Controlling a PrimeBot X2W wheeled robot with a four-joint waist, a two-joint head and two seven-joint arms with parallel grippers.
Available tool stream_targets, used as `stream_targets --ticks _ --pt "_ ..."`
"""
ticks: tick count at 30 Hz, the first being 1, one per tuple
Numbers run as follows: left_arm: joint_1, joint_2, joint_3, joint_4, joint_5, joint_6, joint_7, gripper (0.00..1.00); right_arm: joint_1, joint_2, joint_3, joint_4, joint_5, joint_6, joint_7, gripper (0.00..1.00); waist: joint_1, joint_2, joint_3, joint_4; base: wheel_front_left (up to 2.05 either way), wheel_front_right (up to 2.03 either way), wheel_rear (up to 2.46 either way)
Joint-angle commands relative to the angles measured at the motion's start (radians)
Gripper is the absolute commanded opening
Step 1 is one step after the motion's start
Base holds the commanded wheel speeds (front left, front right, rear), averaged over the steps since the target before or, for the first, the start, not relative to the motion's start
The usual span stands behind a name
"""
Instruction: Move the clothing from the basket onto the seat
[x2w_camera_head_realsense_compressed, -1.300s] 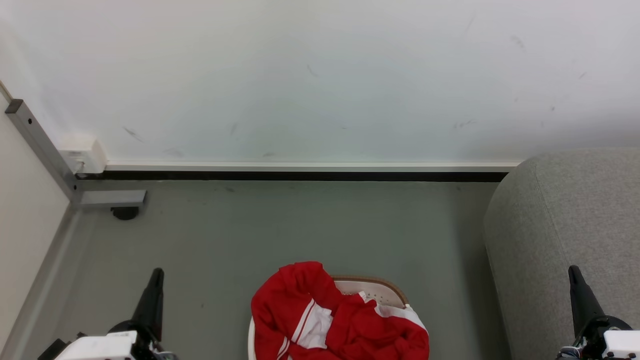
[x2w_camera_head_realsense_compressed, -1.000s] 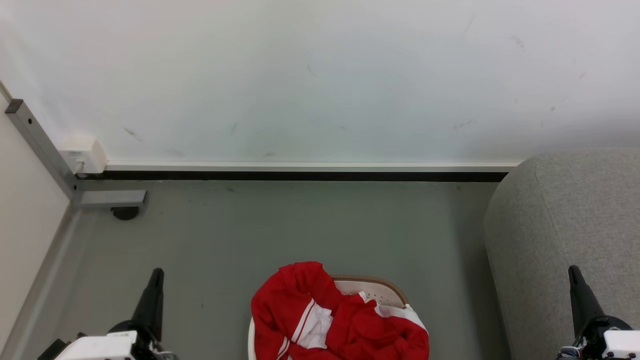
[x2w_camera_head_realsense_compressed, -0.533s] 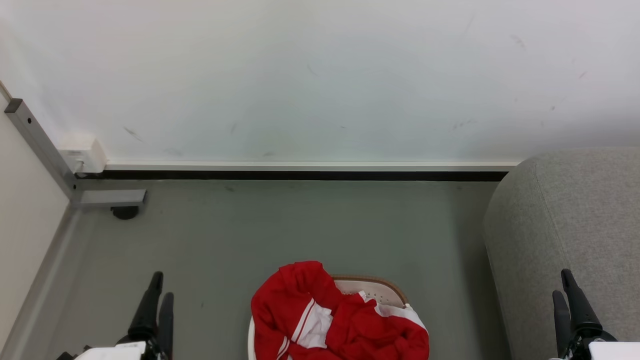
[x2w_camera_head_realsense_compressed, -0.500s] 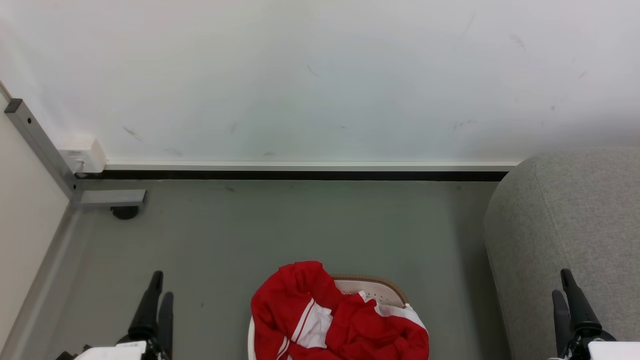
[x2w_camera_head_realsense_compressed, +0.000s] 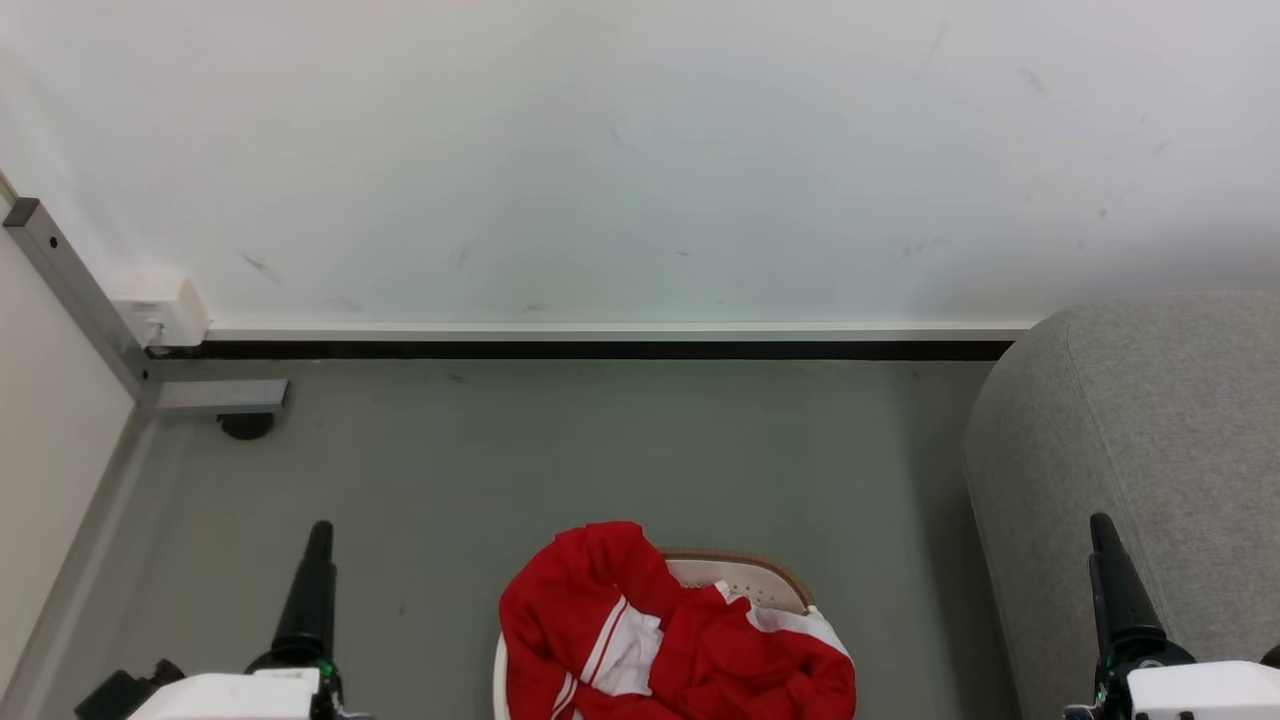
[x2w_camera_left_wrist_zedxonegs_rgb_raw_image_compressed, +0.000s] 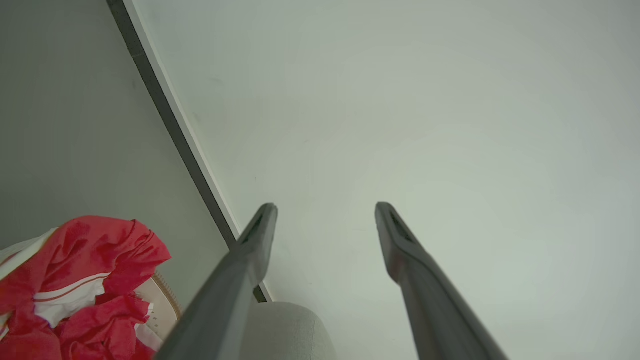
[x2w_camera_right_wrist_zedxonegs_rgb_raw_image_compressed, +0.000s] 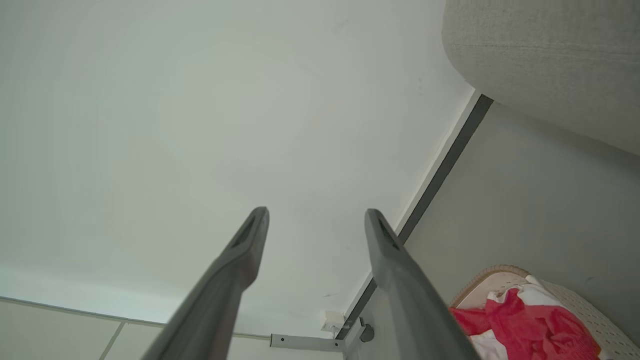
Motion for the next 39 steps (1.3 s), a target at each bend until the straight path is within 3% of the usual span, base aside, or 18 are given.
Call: stream_targets --ticks 1,16,25,39 --pt "-0.025 0.009 0.004 -0.025 0.045 -0.002 -0.011 1.0 -0.032 -0.013 0.007 -0.025 -0.049 0.0 -0.013 1.0 0.0 -0.0001 0.0 0.0 0.0 0.0 0.0" --pt "-0.023 0.011 -0.012 -0.064 0.407 0.011 -0.067 1.0 -0.037 -0.007 0.034 -0.048 -0.408 -0.001 -0.07 1.0 0.0 -0.0001 0.007 0.002 0.0 0.0 0.0" --pt "-0.022 0.013 -0.043 -0.06 0.628 0.046 -0.097 1.0 -0.046 -0.022 0.085 -0.026 -0.622 -0.001 -0.099 1.0 0.0 -0.0001 0.01 0.0 0.0 0.0 0.0" --pt "-0.023 0.024 -0.071 -0.067 0.812 0.077 -0.135 1.0 -0.062 -0.01 0.103 -0.007 -0.825 -0.001 -0.138 1.0 0.0 -0.0001 0.014 -0.004 0.0 0.0 0.0"
